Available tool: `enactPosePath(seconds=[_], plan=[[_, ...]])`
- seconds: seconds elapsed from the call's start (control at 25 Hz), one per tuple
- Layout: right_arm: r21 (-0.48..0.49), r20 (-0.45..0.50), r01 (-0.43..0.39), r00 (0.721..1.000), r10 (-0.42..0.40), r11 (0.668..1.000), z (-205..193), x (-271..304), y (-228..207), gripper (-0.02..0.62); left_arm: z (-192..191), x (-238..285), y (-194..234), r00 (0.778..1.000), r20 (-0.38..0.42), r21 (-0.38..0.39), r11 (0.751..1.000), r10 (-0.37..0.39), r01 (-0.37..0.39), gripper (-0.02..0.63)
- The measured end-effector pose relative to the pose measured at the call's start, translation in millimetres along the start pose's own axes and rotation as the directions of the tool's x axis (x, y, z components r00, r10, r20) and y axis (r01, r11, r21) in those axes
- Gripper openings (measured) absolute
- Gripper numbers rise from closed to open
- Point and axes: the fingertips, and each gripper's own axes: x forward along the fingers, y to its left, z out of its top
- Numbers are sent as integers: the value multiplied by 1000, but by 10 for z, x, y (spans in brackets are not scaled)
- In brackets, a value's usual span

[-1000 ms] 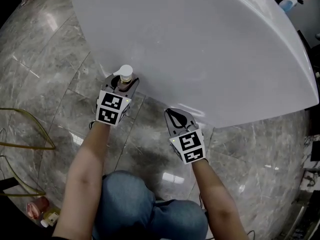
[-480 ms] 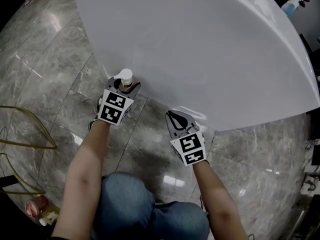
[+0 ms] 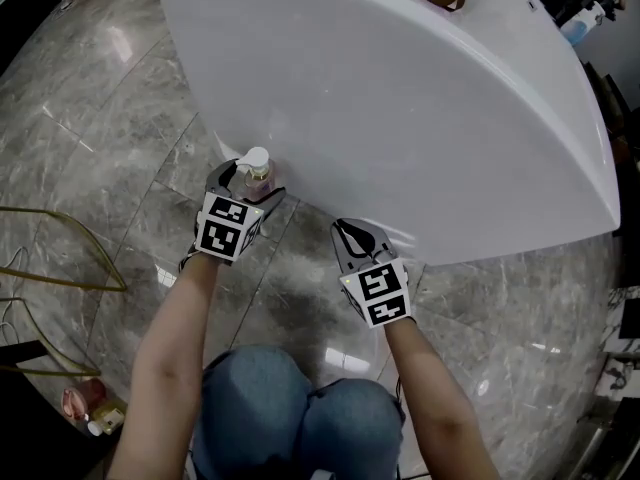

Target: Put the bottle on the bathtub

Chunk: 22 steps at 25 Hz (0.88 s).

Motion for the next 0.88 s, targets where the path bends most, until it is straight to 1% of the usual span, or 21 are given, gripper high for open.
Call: enactPosePath(seconds=[0.08, 0.24, 0.36, 0.52, 0.76, 0.88], plan=[[22, -10, -2, 1000, 2, 1000, 167, -136, 1, 17, 109, -193, 36, 1000, -11, -28, 999, 18, -18, 433], [80, -41, -6, 999, 9, 997, 548, -435, 9, 17, 389, -610, 22, 999, -42, -56, 998, 18, -20, 431], [123, -52, -11, 999, 18, 992, 899, -597, 39, 17, 604, -868, 13, 997, -74, -53, 999, 5, -9, 431], [158, -63, 12, 998, -2, 987, 1299, -879, 54, 17, 914, -1178, -67, 994, -108, -38, 999, -19, 15, 431], [206, -106, 34, 994, -12, 978, 1809, -1616, 100, 17, 1514, -1872, -252, 994, -110, -70, 998, -11, 3, 430], [214, -119, 41, 993, -16, 976, 2065, -2007, 95, 17, 1783, -2224, -379, 992, -121, -81, 997, -19, 9, 430]])
